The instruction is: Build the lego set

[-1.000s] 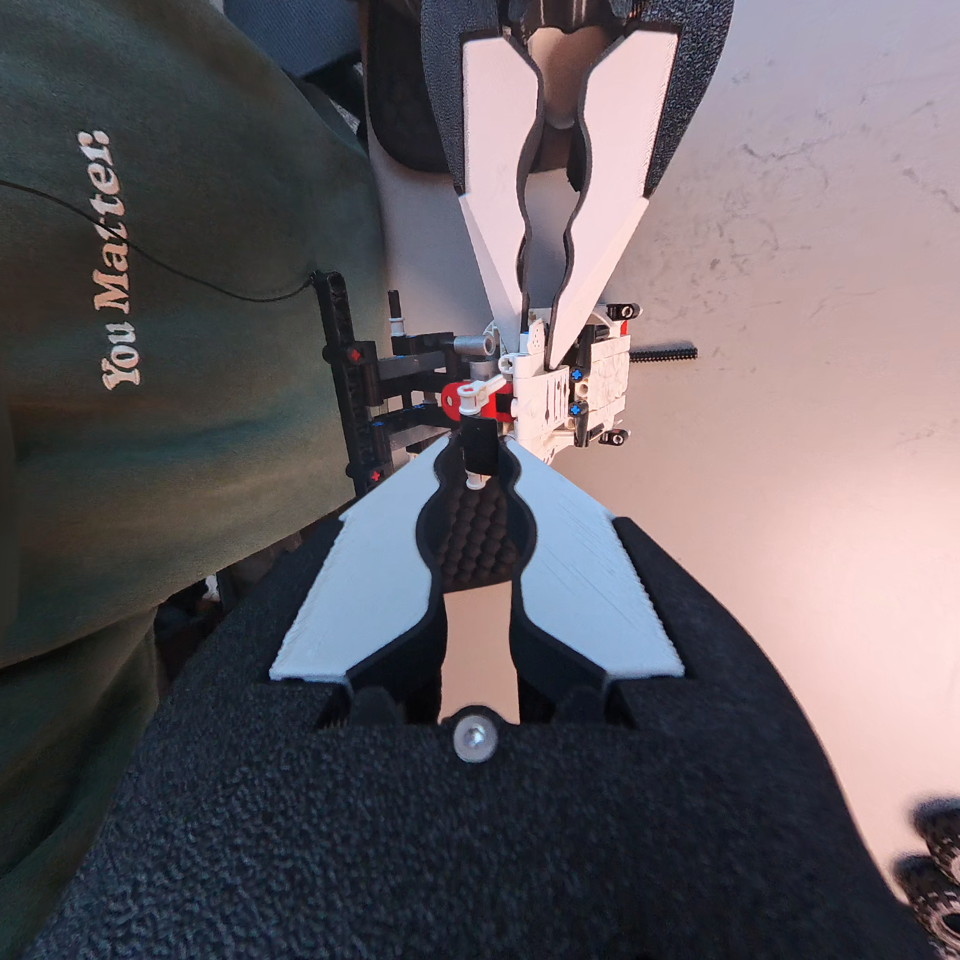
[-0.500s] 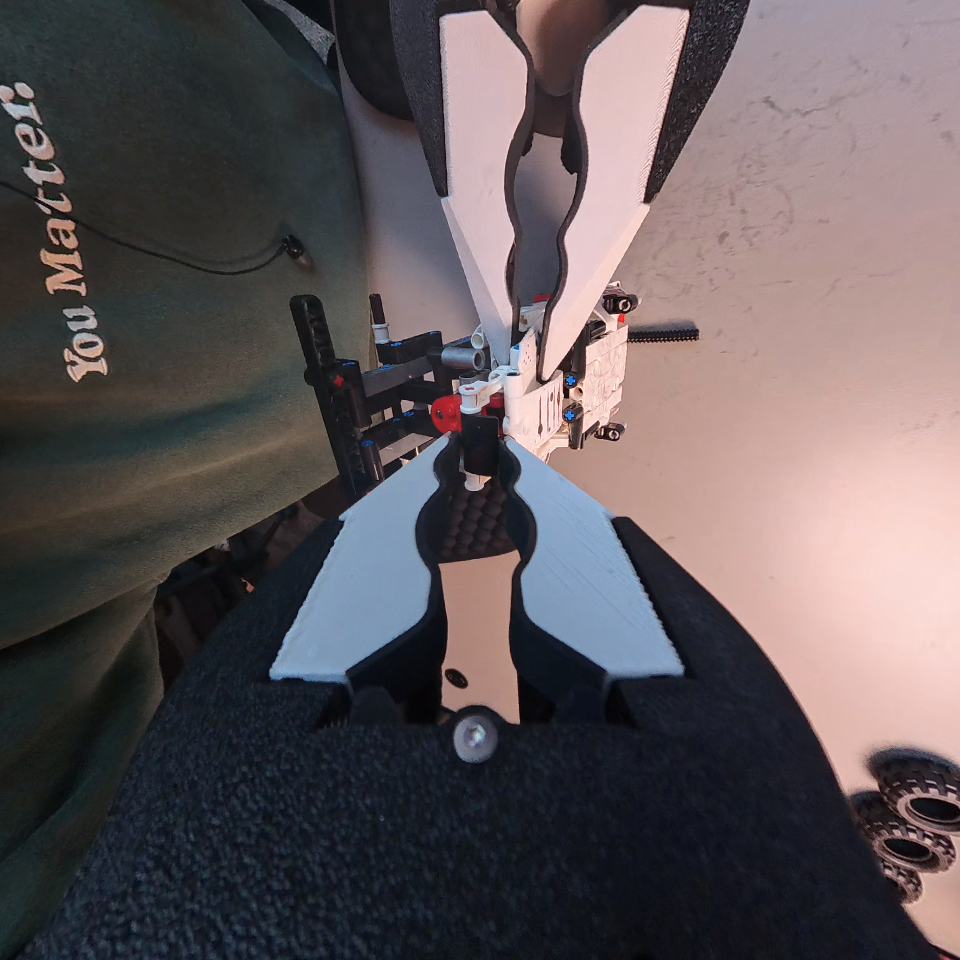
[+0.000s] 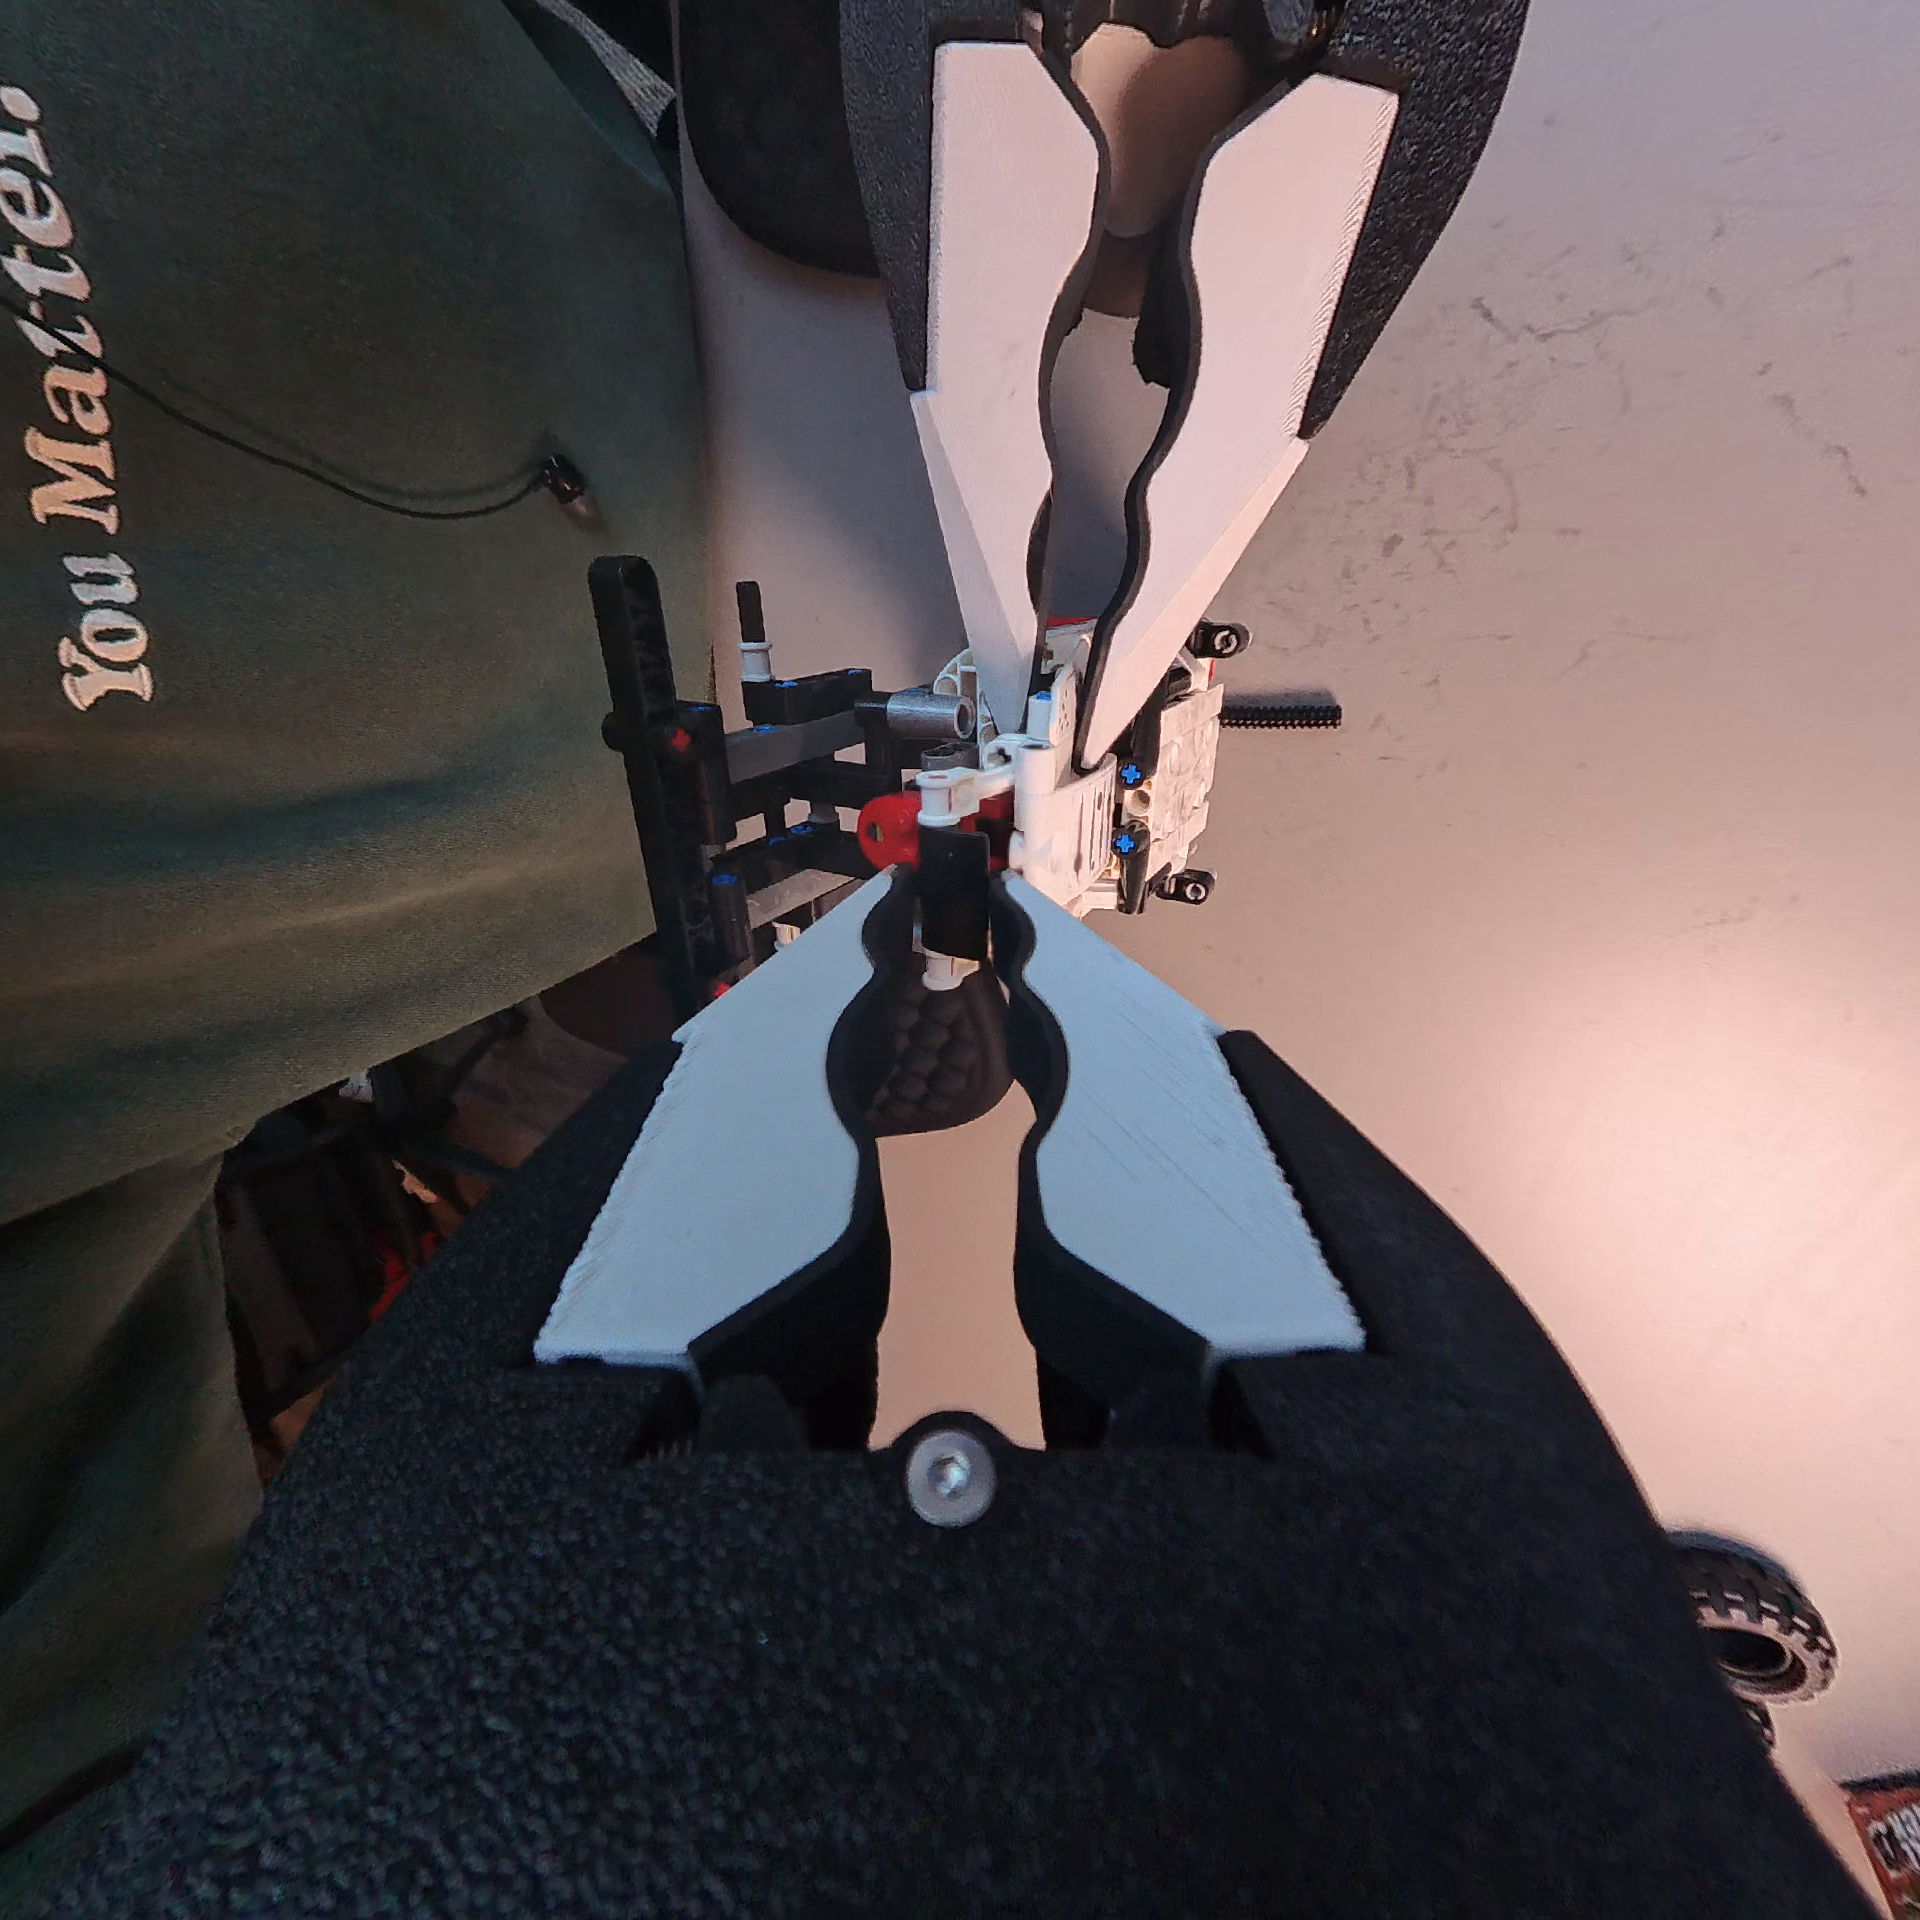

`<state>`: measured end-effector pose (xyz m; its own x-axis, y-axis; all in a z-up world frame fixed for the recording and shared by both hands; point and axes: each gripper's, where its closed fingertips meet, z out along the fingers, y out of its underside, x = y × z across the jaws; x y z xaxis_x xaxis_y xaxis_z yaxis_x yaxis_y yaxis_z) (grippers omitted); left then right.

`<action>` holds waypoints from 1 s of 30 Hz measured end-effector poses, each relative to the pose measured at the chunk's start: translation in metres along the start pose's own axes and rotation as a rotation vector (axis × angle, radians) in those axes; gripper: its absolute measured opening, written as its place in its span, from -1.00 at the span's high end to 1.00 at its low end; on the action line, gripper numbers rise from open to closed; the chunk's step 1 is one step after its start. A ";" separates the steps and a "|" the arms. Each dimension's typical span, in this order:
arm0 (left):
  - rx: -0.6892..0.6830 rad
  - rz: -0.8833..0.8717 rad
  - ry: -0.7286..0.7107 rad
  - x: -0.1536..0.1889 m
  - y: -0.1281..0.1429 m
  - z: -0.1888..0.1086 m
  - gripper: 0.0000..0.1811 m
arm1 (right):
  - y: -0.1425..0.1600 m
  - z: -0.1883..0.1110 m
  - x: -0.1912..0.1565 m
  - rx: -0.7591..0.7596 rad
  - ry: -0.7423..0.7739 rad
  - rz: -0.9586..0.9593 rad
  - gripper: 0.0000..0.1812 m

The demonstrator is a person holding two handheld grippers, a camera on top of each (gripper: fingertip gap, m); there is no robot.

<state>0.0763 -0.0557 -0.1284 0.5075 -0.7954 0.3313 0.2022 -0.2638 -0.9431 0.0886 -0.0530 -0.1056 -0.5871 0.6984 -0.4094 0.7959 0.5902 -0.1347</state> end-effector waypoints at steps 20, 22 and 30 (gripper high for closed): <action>-0.002 0.012 0.003 0.001 0.002 0.000 0.93 | -0.003 0.001 -0.002 0.063 -0.165 0.098 0.86; -0.002 0.013 0.002 0.001 0.002 0.001 0.93 | -0.003 0.001 -0.002 0.056 -0.171 0.099 0.86; -0.001 0.010 0.006 0.003 0.002 0.001 0.93 | -0.006 -0.004 0.001 0.077 -0.151 0.097 0.79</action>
<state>0.0790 -0.0575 -0.1292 0.5049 -0.8011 0.3213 0.1962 -0.2560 -0.9466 0.0821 -0.0543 -0.1020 -0.4827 0.6783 -0.5540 0.8601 0.4863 -0.1540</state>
